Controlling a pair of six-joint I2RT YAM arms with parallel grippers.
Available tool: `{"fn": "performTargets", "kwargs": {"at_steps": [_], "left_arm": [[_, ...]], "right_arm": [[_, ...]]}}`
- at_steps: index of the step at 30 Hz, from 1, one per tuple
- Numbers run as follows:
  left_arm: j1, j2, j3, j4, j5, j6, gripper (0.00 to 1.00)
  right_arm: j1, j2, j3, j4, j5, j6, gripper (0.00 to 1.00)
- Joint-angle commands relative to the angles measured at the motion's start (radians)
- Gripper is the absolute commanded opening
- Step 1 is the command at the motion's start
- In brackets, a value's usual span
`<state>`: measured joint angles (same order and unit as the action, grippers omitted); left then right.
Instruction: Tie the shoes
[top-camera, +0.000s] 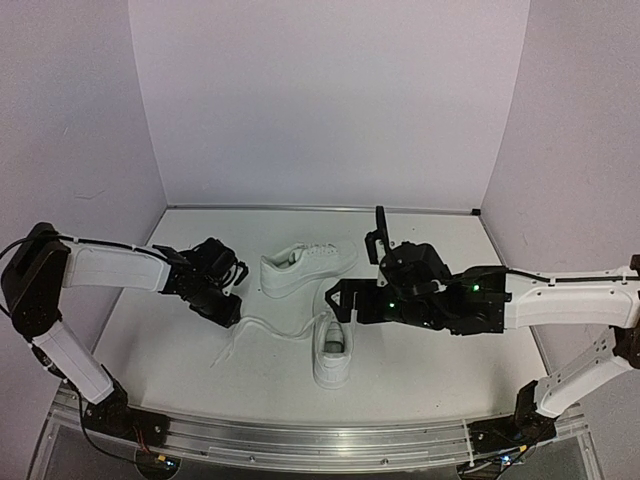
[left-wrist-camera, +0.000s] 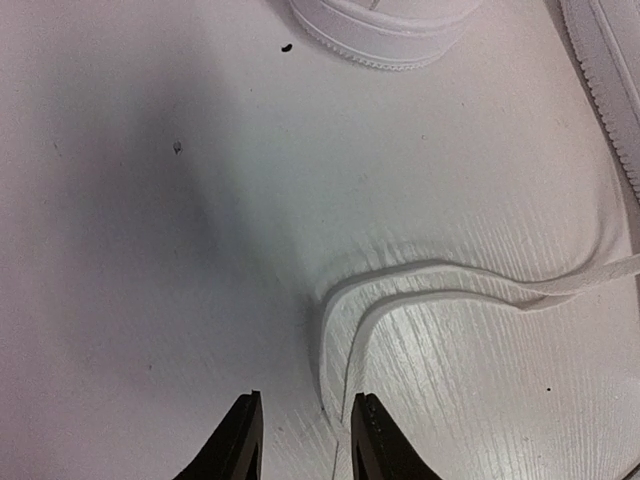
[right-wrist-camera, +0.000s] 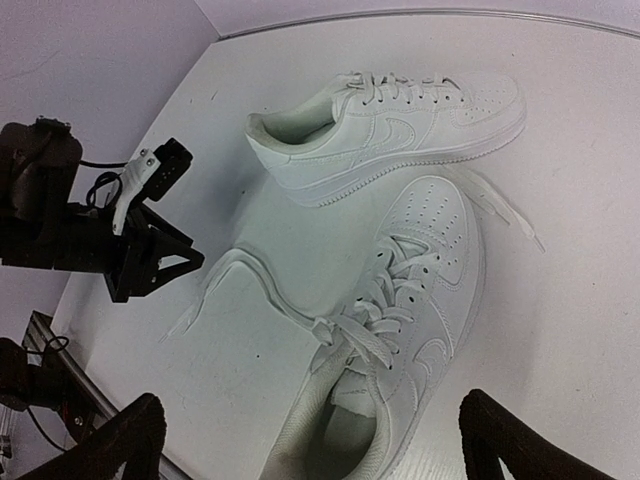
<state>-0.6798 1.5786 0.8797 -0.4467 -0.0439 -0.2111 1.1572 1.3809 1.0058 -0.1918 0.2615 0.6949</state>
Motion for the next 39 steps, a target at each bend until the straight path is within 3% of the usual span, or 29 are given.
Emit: {"fn": "performTargets", "kwargs": {"at_steps": [1,14,20,22,30,39], "left_arm": [[0.013,0.036,0.044,0.053,0.039,0.025,0.31],[0.026,0.125,0.046,0.079,0.037,0.024,0.26],[0.026,0.131,0.055,0.067,0.027,0.018,0.11],[0.026,0.097,0.063,0.05,-0.001,0.01,0.0],[0.026,-0.204,0.122,-0.005,-0.112,-0.011,0.0],[0.023,-0.341,0.194,0.029,0.07,0.04,0.0]], "right_arm": [[0.004,-0.056,0.003,-0.009,0.013,-0.001,0.98],[0.004,-0.109,-0.03,-0.009,0.043,0.024,0.98],[0.004,-0.12,-0.036,-0.009,0.056,0.026,0.98],[0.004,-0.119,-0.034,-0.009,0.059,0.026,0.98],[0.002,-0.104,-0.02,-0.009,0.064,0.02,0.98],[0.001,-0.108,0.002,-0.009,0.06,-0.013,0.98]]}}
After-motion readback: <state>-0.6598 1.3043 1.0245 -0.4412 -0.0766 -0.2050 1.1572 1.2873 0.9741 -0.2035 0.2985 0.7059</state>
